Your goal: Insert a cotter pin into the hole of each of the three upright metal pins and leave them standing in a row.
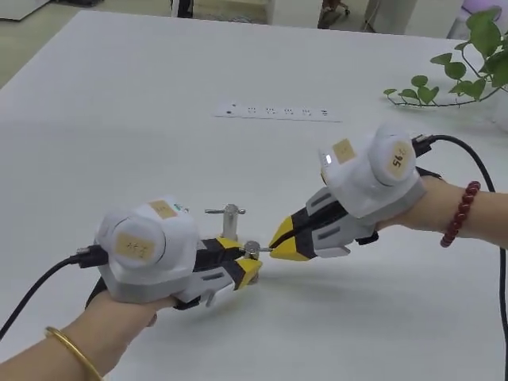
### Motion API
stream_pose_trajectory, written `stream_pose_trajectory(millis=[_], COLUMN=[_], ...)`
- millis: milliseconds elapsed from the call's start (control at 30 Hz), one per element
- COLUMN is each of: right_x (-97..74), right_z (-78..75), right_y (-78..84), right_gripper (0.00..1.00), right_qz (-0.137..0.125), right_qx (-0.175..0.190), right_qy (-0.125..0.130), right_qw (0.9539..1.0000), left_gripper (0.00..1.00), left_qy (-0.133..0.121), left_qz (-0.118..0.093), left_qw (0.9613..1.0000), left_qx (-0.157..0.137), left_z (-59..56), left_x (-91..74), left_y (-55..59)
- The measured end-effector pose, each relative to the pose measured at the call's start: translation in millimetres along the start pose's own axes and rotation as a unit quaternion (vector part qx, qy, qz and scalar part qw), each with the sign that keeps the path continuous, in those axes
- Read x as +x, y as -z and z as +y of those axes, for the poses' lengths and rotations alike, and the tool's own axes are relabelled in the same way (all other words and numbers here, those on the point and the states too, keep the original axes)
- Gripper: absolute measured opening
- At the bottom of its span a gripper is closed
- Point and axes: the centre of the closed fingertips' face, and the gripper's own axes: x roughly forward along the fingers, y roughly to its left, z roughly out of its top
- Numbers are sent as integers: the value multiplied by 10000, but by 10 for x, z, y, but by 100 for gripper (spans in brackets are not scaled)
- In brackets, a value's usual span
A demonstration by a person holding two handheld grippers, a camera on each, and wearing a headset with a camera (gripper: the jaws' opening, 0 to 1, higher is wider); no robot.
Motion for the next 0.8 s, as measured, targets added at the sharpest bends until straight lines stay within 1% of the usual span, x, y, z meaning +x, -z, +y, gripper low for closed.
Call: stream_pose_trajectory(millis=[267, 367, 467, 533, 567, 633, 800], right_x=[38, 39, 45, 52, 62, 68, 17], right_z=[2, 2, 2, 7, 10, 18, 35], right_y=[-39, -40, -44, -37, -8, 47, 82], right_gripper=[4, 4, 4, 5, 6, 11, 11], right_qz=[-52, -45, -76, -69, -5, 118, 130], right_qx=[260, 346, 465, 503, 484, 445, 486], right_qy=[72, 105, 135, 131, 144, 167, 169], right_qw=[9996, 9993, 9988, 9986, 9987, 9988, 9986], left_gripper=[13, 13, 13, 13, 13, 13, 13], left_qy=[8, 6, 4, 6, 3, 12, 18], left_qz=[-86, -139, -162, -166, -171, -164, -164], left_qw=[9993, 9981, 9972, 9968, 9968, 9968, 9967], left_qx=[-365, -608, -729, -776, -782, -778, -790], left_z=[3, 15, 13, 9, 10, 11, 12], left_x=[9, 16, 17, 17, 15, 14, 16], left_y=[20, 41, 45, 47, 46, 45, 46])
